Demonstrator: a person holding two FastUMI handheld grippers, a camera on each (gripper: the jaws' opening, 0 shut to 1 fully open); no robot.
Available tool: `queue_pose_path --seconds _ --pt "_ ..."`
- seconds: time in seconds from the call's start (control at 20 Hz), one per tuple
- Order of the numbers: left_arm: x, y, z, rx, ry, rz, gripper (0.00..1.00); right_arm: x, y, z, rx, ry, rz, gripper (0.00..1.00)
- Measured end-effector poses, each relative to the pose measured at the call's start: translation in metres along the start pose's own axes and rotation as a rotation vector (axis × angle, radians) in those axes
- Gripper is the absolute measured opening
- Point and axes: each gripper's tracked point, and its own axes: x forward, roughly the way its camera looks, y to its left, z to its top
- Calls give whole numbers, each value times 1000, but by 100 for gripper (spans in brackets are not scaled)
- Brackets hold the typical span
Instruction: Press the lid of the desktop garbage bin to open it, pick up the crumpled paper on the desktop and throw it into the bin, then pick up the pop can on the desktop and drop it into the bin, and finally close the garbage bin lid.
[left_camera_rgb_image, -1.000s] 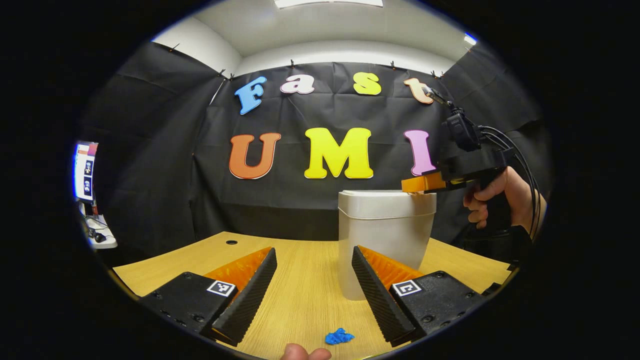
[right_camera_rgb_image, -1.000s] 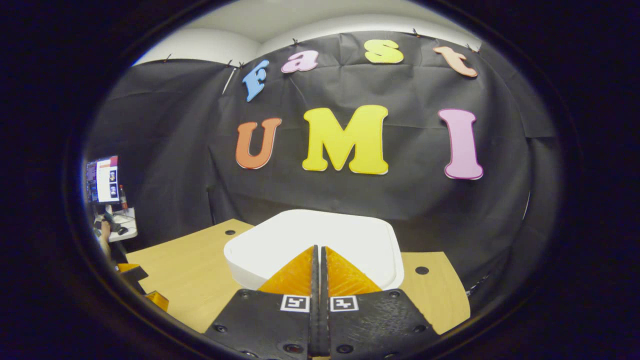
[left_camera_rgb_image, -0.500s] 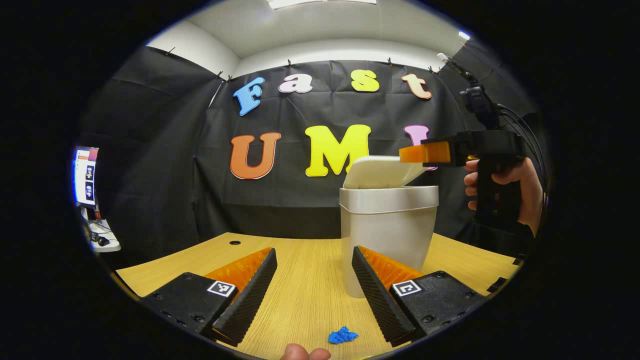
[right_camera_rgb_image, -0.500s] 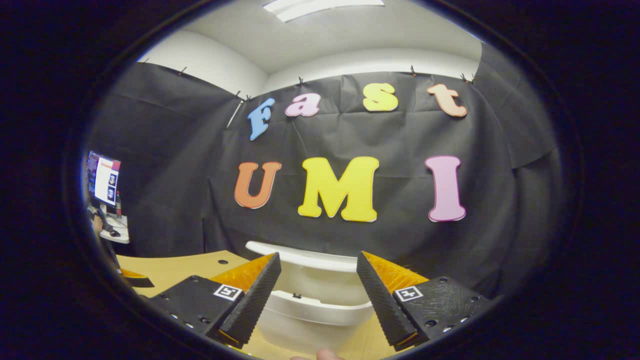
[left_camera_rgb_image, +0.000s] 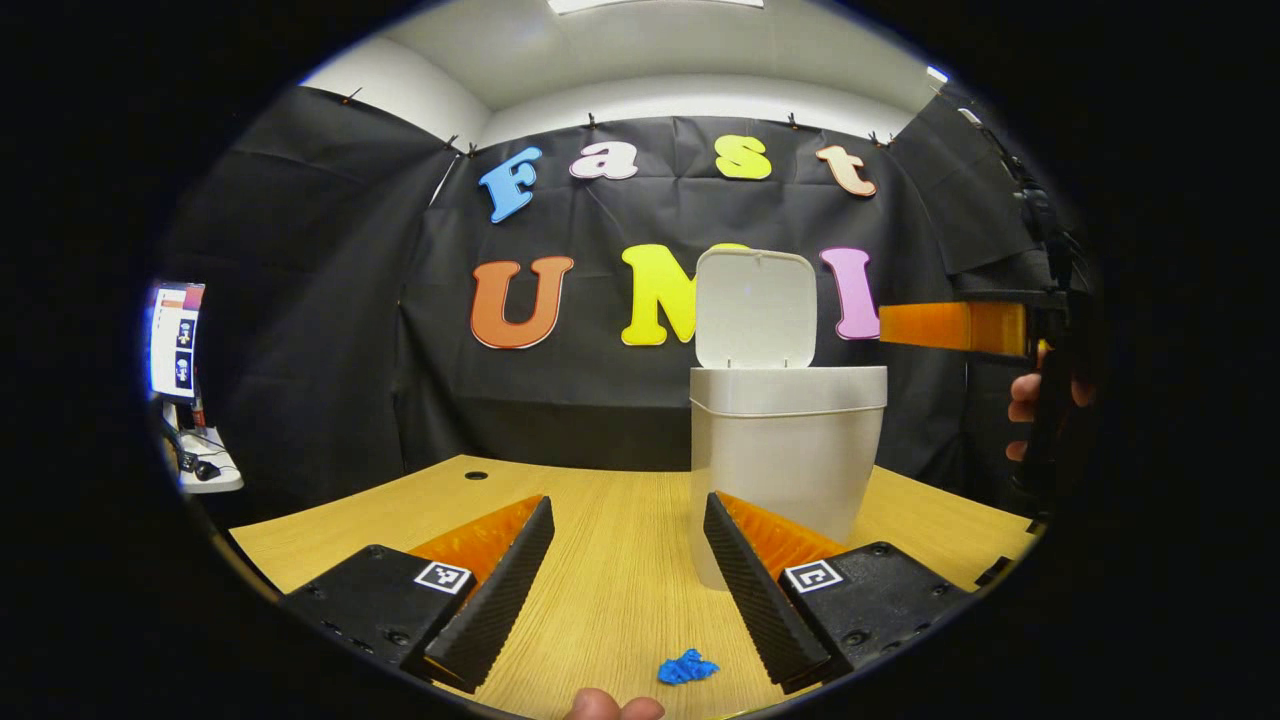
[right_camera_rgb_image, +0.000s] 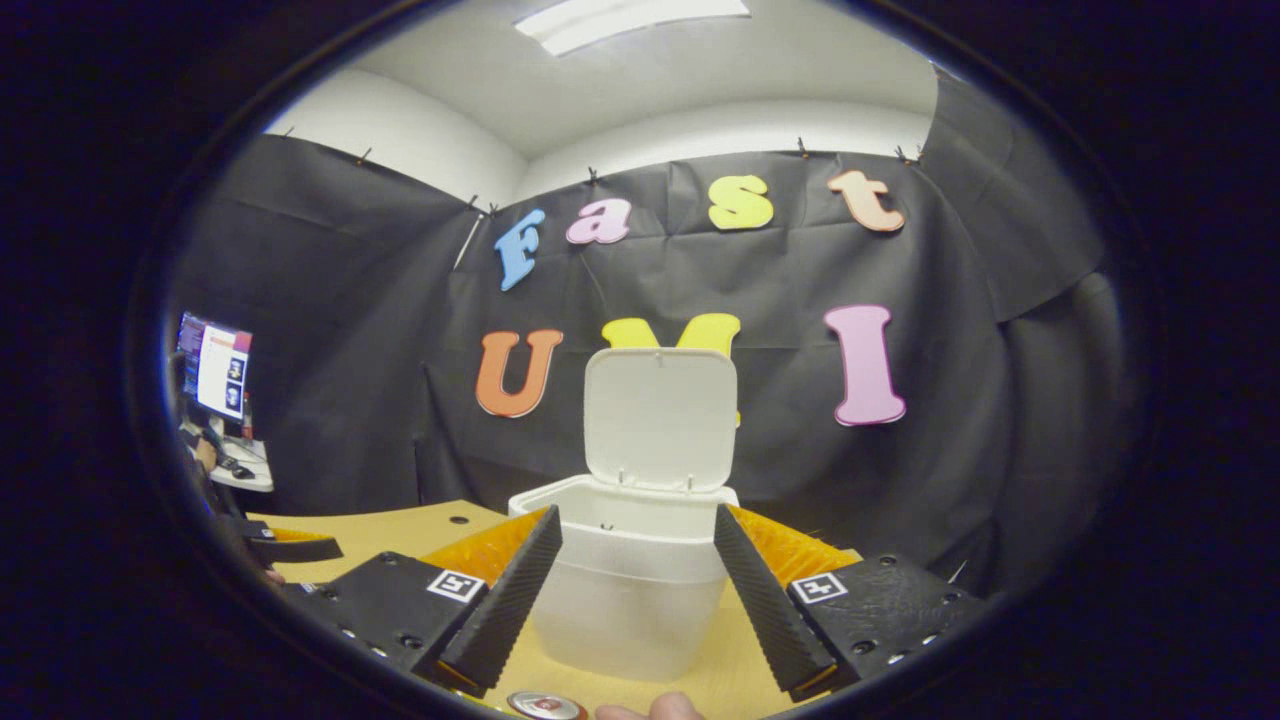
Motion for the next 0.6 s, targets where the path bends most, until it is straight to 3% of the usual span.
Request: queue_pose_path --seconds 0.35,0.6 --pt "-7 -1 -24 -2 55 -11 98 -24 -4 -37 35 54 -10 95" --pt "-11 -1 -64 -26 160 -29 98 -31 -5 -66 50 107 -10 95"
